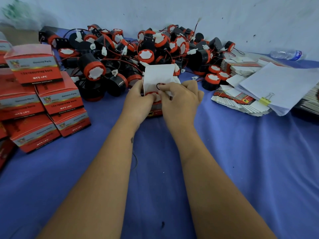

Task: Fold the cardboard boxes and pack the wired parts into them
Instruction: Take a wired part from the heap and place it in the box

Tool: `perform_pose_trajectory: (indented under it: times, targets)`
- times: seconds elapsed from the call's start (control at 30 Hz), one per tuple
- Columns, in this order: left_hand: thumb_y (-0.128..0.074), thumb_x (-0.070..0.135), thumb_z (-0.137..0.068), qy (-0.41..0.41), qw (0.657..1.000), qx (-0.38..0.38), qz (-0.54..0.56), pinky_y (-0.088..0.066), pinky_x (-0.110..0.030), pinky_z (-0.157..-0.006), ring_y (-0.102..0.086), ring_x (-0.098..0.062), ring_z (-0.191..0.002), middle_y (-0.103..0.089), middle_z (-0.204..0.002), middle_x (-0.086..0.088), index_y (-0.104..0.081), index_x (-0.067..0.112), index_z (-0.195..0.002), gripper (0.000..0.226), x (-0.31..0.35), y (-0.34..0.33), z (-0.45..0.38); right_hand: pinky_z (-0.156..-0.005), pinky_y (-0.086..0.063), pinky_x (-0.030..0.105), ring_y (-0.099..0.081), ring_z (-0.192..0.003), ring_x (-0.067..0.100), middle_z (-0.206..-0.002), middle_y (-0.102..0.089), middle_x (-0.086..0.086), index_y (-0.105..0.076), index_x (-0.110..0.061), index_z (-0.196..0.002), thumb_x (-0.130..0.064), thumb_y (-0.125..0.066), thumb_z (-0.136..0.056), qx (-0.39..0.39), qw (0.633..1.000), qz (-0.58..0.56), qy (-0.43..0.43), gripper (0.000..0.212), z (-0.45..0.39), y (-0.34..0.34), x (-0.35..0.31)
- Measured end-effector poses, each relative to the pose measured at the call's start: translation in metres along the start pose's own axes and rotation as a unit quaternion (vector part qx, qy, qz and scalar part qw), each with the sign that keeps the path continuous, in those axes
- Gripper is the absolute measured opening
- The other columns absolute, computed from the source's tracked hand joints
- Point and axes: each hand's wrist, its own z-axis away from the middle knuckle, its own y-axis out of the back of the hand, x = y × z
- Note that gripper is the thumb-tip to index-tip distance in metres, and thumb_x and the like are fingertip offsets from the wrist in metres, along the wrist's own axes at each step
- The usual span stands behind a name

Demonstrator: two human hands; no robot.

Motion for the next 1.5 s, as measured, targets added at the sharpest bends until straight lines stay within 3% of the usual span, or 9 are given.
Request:
perform_pose_trajectory:
  times: [0.17, 0.3, 0.43, 0.6, 0.8, 0.9, 1.07, 1.27, 1.5]
  targets:
    - [-0.06, 0.004, -0.09, -0.007, 1.0, -0.005, 0.008, -0.055, -0.025, -0.086, -0.065, -0.008, -0.102, -0.07, -0.109, 0.01, -0.063, 0.028, -0.117, 0.036, 0.0, -0.001, 0.0, -0.1, -0.025, 0.036, -0.041, -0.12, 0.015, -0.108, -0.071, -0.015, -0.077, -0.027, -0.1, -0.028, -0.066, -0.089, -0.103, 0.992, 0.071, -0.021, 0.015, -0.003, 0.002, 0.01]
    - [-0.062, 0.003, -0.087, -0.009, 1.0, 0.005, 0.016, -0.055, -0.02, -0.075, -0.067, -0.008, -0.097, -0.071, -0.106, 0.008, -0.064, 0.025, -0.114, 0.034, -0.001, -0.002, 0.001, -0.096, -0.025, 0.037, -0.042, -0.107, 0.016, -0.088, -0.064, -0.011, -0.078, -0.022, -0.08, -0.022, -0.059, -0.087, -0.092, 0.994, 0.048, -0.024, 0.021, -0.003, 0.005, 0.01]
    - [-0.059, 0.002, -0.086, -0.017, 1.0, 0.022, 0.014, -0.048, -0.008, -0.06, -0.064, 0.007, -0.079, -0.07, -0.095, 0.013, -0.064, 0.03, -0.101, 0.032, 0.0, -0.001, 0.002, -0.091, -0.021, 0.033, -0.043, -0.102, 0.019, -0.082, -0.059, -0.01, -0.079, -0.028, -0.09, -0.014, -0.059, -0.085, -0.104, 0.992, 0.067, -0.012, 0.025, -0.005, 0.006, 0.013]
    - [-0.059, 0.003, -0.087, -0.017, 1.0, 0.025, 0.001, -0.051, -0.013, -0.064, -0.065, 0.003, -0.082, -0.07, -0.093, 0.014, -0.062, 0.036, -0.096, 0.034, 0.0, 0.0, 0.002, -0.091, -0.017, 0.032, -0.045, -0.098, 0.017, -0.081, -0.064, -0.016, -0.077, -0.028, -0.086, -0.01, -0.061, -0.082, -0.104, 0.992, 0.074, 0.017, 0.024, -0.008, 0.011, 0.018]
    - [-0.056, 0.004, -0.087, -0.019, 0.998, 0.053, -0.015, -0.054, -0.042, -0.084, -0.064, -0.024, -0.098, -0.069, -0.103, -0.005, -0.062, 0.029, -0.093, 0.027, 0.001, -0.003, 0.004, -0.085, -0.015, 0.033, -0.046, -0.09, 0.023, -0.07, -0.058, -0.004, -0.062, -0.007, -0.058, -0.007, -0.047, -0.077, -0.127, 0.984, 0.108, 0.06, 0.024, -0.004, 0.014, 0.023]
    - [-0.06, 0.017, -0.091, -0.03, 0.997, 0.075, -0.003, -0.051, -0.035, -0.07, -0.061, -0.008, -0.081, -0.067, -0.09, 0.005, -0.062, 0.023, -0.096, 0.008, 0.001, -0.004, 0.004, -0.085, -0.015, 0.032, -0.045, -0.093, 0.019, -0.077, -0.06, -0.005, -0.064, -0.009, -0.06, -0.018, -0.043, -0.077, -0.143, 0.982, 0.104, 0.065, 0.029, -0.005, 0.013, 0.023]
    - [-0.07, 0.035, -0.09, -0.034, 0.997, 0.07, 0.015, -0.054, -0.029, -0.085, -0.066, -0.006, -0.096, -0.069, -0.101, 0.012, -0.062, 0.022, -0.106, 0.022, 0.0, -0.008, 0.003, -0.088, -0.021, 0.035, -0.048, -0.091, 0.018, -0.076, -0.06, -0.006, -0.06, -0.014, -0.058, -0.022, -0.055, -0.077, -0.123, 0.985, 0.095, 0.072, 0.022, -0.003, 0.011, 0.02]
    - [-0.077, 0.032, -0.082, -0.027, 0.999, 0.043, -0.016, -0.052, -0.02, -0.074, -0.064, 0.006, -0.088, -0.069, -0.097, 0.019, -0.061, 0.036, -0.102, 0.026, -0.003, -0.007, 0.002, -0.075, -0.041, 0.022, -0.051, -0.08, 0.012, -0.088, -0.056, -0.001, -0.055, -0.013, -0.082, -0.005, -0.062, -0.076, -0.009, 0.991, -0.123, -0.047, 0.012, -0.004, 0.009, 0.015]
    - [-0.081, 0.021, -0.078, -0.026, 0.998, 0.054, -0.036, -0.056, -0.031, -0.084, -0.065, -0.005, -0.096, -0.069, -0.104, 0.011, -0.063, 0.025, -0.111, 0.038, -0.003, -0.006, 0.0, -0.071, -0.052, 0.027, -0.063, -0.075, 0.011, -0.077, -0.071, 0.001, -0.073, -0.014, -0.078, -0.005, -0.057, -0.09, -0.045, 0.896, -0.329, -0.294, 0.022, -0.015, 0.016, 0.027]
